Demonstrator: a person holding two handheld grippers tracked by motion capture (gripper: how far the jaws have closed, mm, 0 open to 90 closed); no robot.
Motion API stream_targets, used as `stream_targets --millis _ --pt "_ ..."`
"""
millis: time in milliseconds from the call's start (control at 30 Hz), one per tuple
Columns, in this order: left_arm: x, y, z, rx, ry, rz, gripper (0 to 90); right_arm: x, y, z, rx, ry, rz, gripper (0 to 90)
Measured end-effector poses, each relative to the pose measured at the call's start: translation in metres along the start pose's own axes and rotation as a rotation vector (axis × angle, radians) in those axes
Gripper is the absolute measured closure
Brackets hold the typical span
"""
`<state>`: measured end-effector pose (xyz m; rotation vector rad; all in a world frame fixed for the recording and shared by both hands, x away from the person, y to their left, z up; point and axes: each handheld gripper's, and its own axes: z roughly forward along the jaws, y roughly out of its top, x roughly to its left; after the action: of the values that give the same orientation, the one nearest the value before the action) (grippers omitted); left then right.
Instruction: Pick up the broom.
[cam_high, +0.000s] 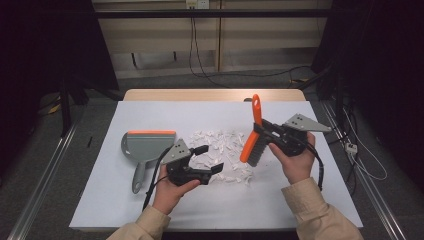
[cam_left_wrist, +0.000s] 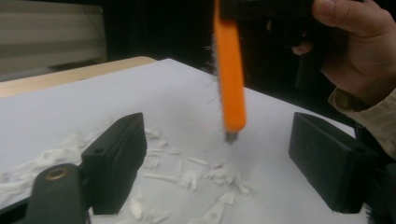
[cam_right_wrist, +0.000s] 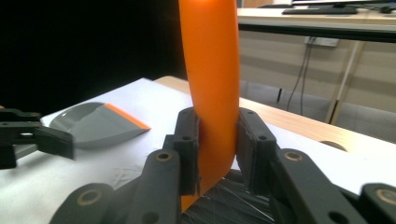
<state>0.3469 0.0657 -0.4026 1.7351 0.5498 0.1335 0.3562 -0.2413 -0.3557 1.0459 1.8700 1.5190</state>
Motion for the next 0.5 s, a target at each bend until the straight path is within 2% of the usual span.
stream_targets --millis 67,200,233,267,300,367,400,500 --pt "-0.001 0.000 0.008 0.009 -0.015 -0.013 21.9 0.007 0.002 0.006 0.006 0.016 -0.009 71.6" --pt "-0.003 -0.002 0.019 0.028 -0.031 -0.034 29.1 0.019 0.004 0.017 0.014 0.052 0.002 71.6" --pt "-0.004 -0.002 0.021 0.044 -0.018 -0.027 31.7 0.024 0.005 0.022 0.013 0.067 -0.007 71.6" --pt "-0.004 -0.003 0.022 0.051 -0.003 -0.036 33.1 0.027 0.006 0.024 0.015 0.073 -0.006 71.6" --pt "-0.004 -0.004 0.023 0.051 -0.011 -0.046 36.6 0.030 0.006 0.026 0.016 0.081 -0.007 71.6" --pt "-0.003 -0.006 0.023 0.073 0.023 -0.050 39.7 0.033 0.006 0.027 0.017 0.089 -0.012 71.6" --pt "-0.002 -0.007 0.023 0.072 0.025 -0.066 41.4 0.036 0.007 0.029 0.016 0.101 -0.015 71.6" --pt "0.001 -0.010 0.021 0.088 0.031 -0.080 59.0 0.044 0.008 0.031 0.019 0.119 -0.020 71.6"
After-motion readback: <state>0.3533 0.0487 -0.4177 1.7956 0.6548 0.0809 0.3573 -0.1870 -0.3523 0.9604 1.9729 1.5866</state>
